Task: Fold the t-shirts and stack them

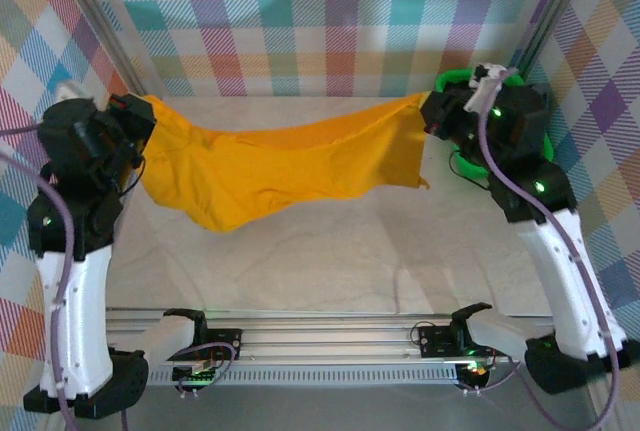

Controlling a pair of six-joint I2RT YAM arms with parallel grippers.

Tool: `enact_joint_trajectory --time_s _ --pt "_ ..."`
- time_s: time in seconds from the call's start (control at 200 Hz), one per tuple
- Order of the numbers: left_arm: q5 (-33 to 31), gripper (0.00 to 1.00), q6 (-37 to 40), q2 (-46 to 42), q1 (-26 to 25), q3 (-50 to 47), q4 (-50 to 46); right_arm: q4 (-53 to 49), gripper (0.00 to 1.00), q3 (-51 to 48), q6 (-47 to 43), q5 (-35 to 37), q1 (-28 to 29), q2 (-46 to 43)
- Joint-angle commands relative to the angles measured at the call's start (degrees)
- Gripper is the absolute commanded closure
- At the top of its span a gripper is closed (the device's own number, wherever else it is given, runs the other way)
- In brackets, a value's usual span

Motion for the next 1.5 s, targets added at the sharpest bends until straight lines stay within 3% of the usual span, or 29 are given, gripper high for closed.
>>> enact_joint_trajectory --time_s 0.0,0.215,0.415,0.725,0.9,1.07,1.155,1.265,1.494 --pt "-1.4 1.00 1.7 0.4 0.7 4.9 3.3 2.2 1.00 -1.6 1.0 0.7 -0.2 -4.0" --pt "2.2 1.00 2.3 10.8 0.9 9.4 4.5 4.7 1.00 -1.1 2.0 -2.5 -0.5 4.2" --pt "8.2 1.00 1.6 23.7 4.2 13.8 6.0 9.6 1.00 5.8 3.8 -8.4 -4.2 19.4" --pt "21.2 1.00 -3.1 41.7 11.4 31.4 12.3 10.3 1.00 31.7 5.3 -15.4 -9.1 41.3" --pt "25.3 1.00 -8.5 42.6 14.1 42.6 18.1 11.7 1.00 41.7 7.0 -15.6 -12.8 42.7" --pt "27.7 1.00 -11.9 37.0 14.0 44.1 17.8 12.2 1.00 39.6 9.2 -17.0 -17.7 37.7" --pt "28.1 1.00 -11.4 30.5 12.5 36.4 13.6 11.6 1.00 33.1 9.2 -17.5 -19.2 33.0" --pt "27.5 1.00 -14.3 16.9 9.5 11.8 14.1 11.7 1.00 18.1 8.4 -15.9 -19.4 23.8" --pt "25.7 1.00 -24.2 -11.1 0.9 -36.1 9.2 11.8 1.00 -23.2 12.8 -10.4 -19.2 3.4"
